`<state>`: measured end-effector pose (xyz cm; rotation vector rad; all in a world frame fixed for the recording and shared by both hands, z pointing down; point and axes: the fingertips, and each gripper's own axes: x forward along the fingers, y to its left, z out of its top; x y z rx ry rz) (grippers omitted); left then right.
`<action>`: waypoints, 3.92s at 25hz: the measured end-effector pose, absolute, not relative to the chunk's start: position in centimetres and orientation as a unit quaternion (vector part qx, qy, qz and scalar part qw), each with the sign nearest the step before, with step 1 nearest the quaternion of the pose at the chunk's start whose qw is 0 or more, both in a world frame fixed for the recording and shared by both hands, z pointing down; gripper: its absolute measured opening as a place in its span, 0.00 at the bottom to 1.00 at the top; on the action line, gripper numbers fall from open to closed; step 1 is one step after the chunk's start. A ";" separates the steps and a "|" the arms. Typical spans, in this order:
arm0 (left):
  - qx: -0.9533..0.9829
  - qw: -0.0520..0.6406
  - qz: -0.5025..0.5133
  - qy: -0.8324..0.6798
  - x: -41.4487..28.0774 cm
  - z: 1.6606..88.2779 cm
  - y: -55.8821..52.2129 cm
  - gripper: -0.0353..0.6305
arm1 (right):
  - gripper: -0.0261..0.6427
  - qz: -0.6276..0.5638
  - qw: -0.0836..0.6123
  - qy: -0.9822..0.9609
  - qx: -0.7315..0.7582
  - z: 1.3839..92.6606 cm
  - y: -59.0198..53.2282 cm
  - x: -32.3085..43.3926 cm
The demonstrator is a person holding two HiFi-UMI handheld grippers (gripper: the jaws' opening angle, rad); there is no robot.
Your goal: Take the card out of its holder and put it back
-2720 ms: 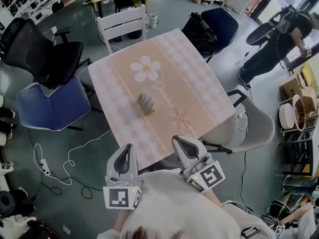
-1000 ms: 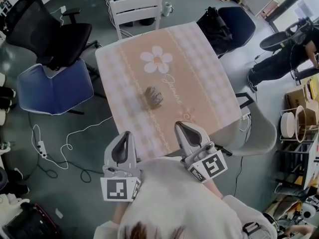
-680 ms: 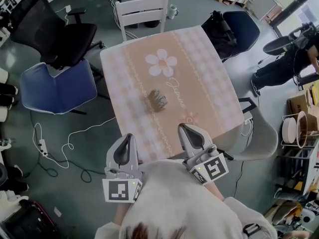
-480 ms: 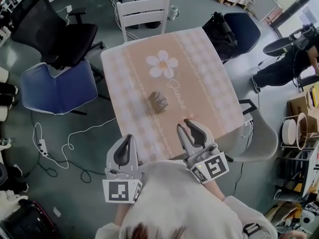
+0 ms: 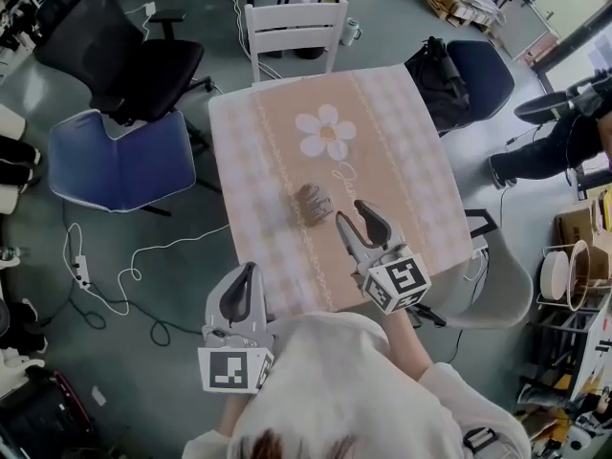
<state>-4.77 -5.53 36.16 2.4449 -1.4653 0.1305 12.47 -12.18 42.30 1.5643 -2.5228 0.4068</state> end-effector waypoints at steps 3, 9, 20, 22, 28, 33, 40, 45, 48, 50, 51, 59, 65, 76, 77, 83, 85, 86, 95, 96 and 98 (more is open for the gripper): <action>0.842 0.147 0.043 -0.517 -5.0 36.2 -5.7 0.05 | 0.28 0.154 0.083 -0.839 0.515 44.1 -13.6 12.1; 0.834 0.153 0.045 -0.529 -5.2 36.6 -6.0 0.05 | 0.28 0.195 0.105 -0.832 0.508 47.9 -15.2 11.7; 0.823 0.158 0.047 -0.544 -5.5 36.9 -6.2 0.05 | 0.28 0.232 0.130 -0.818 0.509 51.7 -16.4 11.3; 0.820 0.159 0.047 -0.548 -5.7 36.9 -6.2 0.05 | 0.26 0.238 0.132 -0.818 0.507 52.2 -16.5 11.1; 0.815 0.159 0.047 -0.556 -5.9 36.9 -6.5 0.05 | 0.17 0.254 0.144 -0.813 0.504 53.5 -16.6 10.8; 0.812 0.163 0.047 -0.559 -6.0 37.0 -6.2 0.05 | 0.09 0.250 0.146 -0.809 0.512 53.6 -16.4 10.8; 0.812 0.163 0.049 -0.559 -6.1 37.0 -6.3 0.05 | 0.06 0.231 0.164 -0.819 0.500 53.7 -16.6 10.3; 0.812 0.162 0.045 -0.559 -6.1 36.9 -6.2 0.05 | 0.06 0.227 0.164 -0.821 0.497 53.7 -16.4 10.1; 0.812 0.162 0.045 -0.559 -6.0 37.0 -6.1 0.05 | 0.06 0.225 0.166 -0.823 0.495 53.7 -16.4 10.1; 0.812 0.163 0.046 -0.559 -6.0 37.0 -6.0 0.05 | 0.06 0.225 0.166 -0.824 0.493 53.6 -16.4 10.1; 0.811 0.163 0.047 -0.560 -6.1 37.0 -6.0 0.05 | 0.06 0.225 0.165 -0.824 0.493 53.5 -16.4 10.0; 0.813 0.158 0.043 -0.559 -6.2 36.8 -6.0 0.05 | 0.06 0.220 0.150 -0.824 0.500 52.0 -16.4 10.5; 0.815 0.155 0.041 -0.556 -6.2 36.6 -5.9 0.05 | 0.06 0.213 0.139 -0.824 0.507 50.7 -16.3 10.9; 0.820 0.145 0.032 -0.552 -6.1 36.0 -5.3 0.05 | 0.06 0.198 0.124 -0.821 0.521 48.6 -16.1 11.5; 0.821 0.144 0.031 -0.552 -6.1 35.9 -5.3 0.05 | 0.06 0.196 0.122 -0.821 0.522 48.4 -16.1 11.5; 0.823 0.139 0.028 -0.551 -6.3 35.5 -4.9 0.05 | 0.06 0.179 0.112 -0.823 0.528 46.8 -16.1 11.7; 0.823 0.138 0.026 -0.550 -6.2 35.4 -4.8 0.05 | 0.06 0.175 0.104 -0.823 0.531 46.1 -16.0 12.0; 0.824 0.139 0.026 -0.549 -6.1 35.4 -4.7 0.05 | 0.06 0.173 0.099 -0.823 0.532 45.6 -15.9 12.1; 0.834 0.132 0.022 -0.536 -5.7 34.8 -4.2 0.05 | 0.06 0.133 0.024 -0.831 0.540 38.1 -13.7 12.6; 0.835 0.131 0.022 -0.534 -5.7 34.8 -4.1 0.05 | 0.06 0.124 0.015 -0.832 0.541 37.1 -13.4 12.6; 0.838 0.129 0.021 -0.531 -5.6 34.6 -4.1 0.05 | 0.06 0.108 -0.002 -0.833 0.543 35.1 -12.8 12.6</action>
